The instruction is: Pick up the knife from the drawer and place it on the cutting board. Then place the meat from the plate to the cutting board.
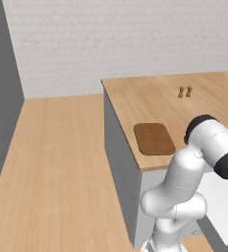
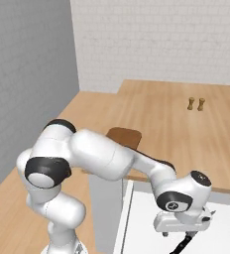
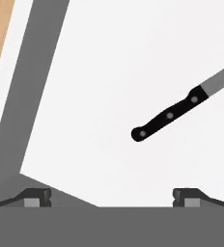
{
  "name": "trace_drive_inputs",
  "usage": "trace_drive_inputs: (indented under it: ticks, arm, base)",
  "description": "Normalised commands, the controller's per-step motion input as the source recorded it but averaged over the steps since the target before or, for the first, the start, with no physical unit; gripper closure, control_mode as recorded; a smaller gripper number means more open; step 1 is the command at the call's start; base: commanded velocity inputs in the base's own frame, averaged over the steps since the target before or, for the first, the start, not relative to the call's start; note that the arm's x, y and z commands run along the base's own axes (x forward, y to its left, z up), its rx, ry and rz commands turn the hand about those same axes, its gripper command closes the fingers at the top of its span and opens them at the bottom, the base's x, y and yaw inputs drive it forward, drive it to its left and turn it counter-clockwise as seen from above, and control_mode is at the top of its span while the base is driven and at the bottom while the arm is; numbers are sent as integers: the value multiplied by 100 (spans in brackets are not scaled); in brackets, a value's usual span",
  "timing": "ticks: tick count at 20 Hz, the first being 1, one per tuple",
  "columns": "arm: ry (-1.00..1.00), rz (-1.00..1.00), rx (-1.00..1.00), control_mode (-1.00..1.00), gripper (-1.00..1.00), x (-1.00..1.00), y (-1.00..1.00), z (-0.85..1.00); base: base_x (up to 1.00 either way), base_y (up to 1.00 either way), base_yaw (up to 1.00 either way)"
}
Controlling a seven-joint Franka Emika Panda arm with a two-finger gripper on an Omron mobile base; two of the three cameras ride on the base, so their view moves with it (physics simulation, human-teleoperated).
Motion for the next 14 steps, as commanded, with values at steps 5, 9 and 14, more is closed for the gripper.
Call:
trace_drive_inputs:
  ticks: [5,9,14]
  arm:
    - [7,-4,0,-100,-100,77,0,-38]
    - [0,-20,0,-100,-100,14,-11,-13]
    - [0,-37,0,-100,-100,-8,-13,0]
  base:
    - [0,0,0]
    - [0,0,0]
    - [0,0,0]
